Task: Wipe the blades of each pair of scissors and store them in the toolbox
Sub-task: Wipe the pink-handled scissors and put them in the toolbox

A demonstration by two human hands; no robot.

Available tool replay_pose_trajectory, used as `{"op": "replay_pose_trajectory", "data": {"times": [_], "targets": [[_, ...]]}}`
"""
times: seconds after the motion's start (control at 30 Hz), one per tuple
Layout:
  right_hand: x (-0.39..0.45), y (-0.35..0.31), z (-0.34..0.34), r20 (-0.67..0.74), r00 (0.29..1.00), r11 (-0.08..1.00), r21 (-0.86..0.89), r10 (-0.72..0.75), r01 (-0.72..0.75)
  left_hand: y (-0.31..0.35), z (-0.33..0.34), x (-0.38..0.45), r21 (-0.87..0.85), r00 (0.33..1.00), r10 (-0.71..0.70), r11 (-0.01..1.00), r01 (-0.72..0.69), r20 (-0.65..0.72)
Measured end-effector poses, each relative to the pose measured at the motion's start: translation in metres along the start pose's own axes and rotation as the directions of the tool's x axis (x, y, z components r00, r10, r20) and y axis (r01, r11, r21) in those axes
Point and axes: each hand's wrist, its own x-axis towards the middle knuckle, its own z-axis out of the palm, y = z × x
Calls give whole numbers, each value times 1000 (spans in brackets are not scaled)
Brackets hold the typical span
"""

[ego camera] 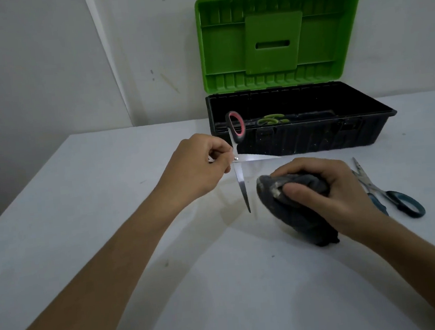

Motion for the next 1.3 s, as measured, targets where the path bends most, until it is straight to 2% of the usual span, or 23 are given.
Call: {"op": "replay_pose_trajectory", "data": {"times": [0.03,0.1,0.2,0.3,0.33,0.37,0.47,0.53,0.63,0.7,0.83,0.93,1.07,1.13,1.17,1.3], "targets": [[1,1,0,-29,1000,999,-47,-11,10,1,1,0,-3,1000,-10,1000,10,26],[1,8,4,-47,995,962,-262,-89,74,3,4,-2,-33,996,-29,999,32,88],[-1,19,13,75,987,870,-466,-140,159,7,9,-5,-19,992,-4,1000,6,125],[-4,20,13,275,948,825,-491,-159,280,6,7,-6,-21,998,6,1000,-4,69],[-6,19,12,299,936,819,-479,-186,316,5,5,-5,-46,998,-9,999,11,56],[-6,18,11,275,935,814,-476,-223,334,4,2,-4,-67,998,-21,997,25,55],[1,16,7,65,940,784,-534,-334,316,6,-1,-3,-54,995,-2,999,7,97],[5,14,11,57,941,747,-593,-334,301,10,3,-5,0,992,38,999,-38,121],[-2,17,23,309,903,669,-607,-299,429,10,4,-5,-5,996,28,1000,-28,89],[-7,15,23,375,862,641,-579,-340,505,6,-1,-3,-48,998,-2,999,4,55],[-2,6,18,108,895,669,-627,-433,399,3,-8,3,-80,1000,-15,997,15,5],[-4,2,23,63,917,736,-577,-393,355,4,-5,4,-84,1000,-10,996,11,14],[-4,-1,11,52,960,899,-341,-275,276,0,-6,5,-137,999,-48,989,49,17],[-5,0,3,72,966,940,-221,-250,260,-3,-7,5,-156,997,-74,985,78,35],[-5,2,1,56,967,943,-216,-248,254,-5,-6,4,-162,995,-86,982,93,54],[-3,14,7,-109,950,845,-495,-292,202,-2,7,0,-203,986,-91,972,118,140]]}}
